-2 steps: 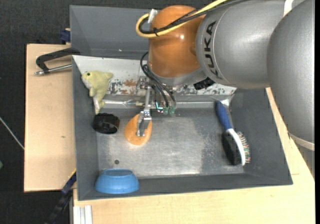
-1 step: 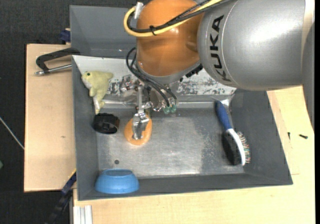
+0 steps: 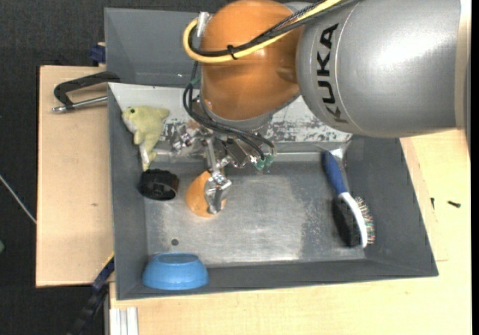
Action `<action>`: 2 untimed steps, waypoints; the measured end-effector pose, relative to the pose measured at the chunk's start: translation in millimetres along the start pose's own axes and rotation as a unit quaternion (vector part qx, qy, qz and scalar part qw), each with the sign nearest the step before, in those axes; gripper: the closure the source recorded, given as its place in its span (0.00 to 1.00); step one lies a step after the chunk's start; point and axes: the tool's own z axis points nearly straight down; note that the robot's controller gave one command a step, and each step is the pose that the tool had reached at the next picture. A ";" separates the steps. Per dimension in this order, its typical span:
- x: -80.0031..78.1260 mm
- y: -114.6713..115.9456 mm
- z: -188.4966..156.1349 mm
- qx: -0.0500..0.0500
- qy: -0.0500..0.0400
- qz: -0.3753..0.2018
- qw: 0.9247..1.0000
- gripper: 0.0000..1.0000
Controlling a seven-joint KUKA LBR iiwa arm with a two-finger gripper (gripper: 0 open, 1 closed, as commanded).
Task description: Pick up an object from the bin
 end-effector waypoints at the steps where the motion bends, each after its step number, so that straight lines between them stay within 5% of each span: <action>1: 16.4 -53.7 131.7 -0.001 -0.002 -0.154 0.988 0.00; 2: 17.4 -54.0 132.1 -0.001 0.000 -0.154 0.988 1.00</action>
Offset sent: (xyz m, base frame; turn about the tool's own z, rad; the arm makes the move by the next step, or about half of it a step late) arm 0.0140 -0.0564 -0.1333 -0.3104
